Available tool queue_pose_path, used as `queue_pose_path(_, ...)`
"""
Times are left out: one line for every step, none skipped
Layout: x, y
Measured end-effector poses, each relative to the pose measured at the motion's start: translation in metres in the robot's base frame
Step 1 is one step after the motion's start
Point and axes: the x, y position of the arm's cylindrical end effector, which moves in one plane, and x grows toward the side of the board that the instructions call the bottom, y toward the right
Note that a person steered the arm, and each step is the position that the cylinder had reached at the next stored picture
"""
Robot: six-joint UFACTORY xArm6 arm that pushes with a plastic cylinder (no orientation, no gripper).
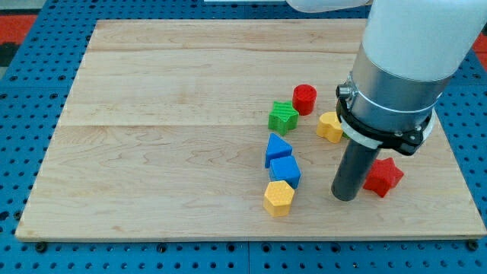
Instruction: Place the red star to the parallel right of the blue cube
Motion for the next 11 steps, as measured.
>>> queue_pose_path(0.0,0.0)
queue_pose_path(0.0,0.002)
queue_pose_path(-0.002,0.024)
queue_pose_path(-0.004,0.026)
queue_pose_path(-0.012,0.033)
queue_pose_path(-0.027,0.032)
queue_pose_path(-0.026,0.0)
queue_pose_path(-0.026,-0.025)
queue_pose_path(-0.026,-0.026)
queue_pose_path(-0.023,-0.026)
queue_pose_path(-0.015,-0.041)
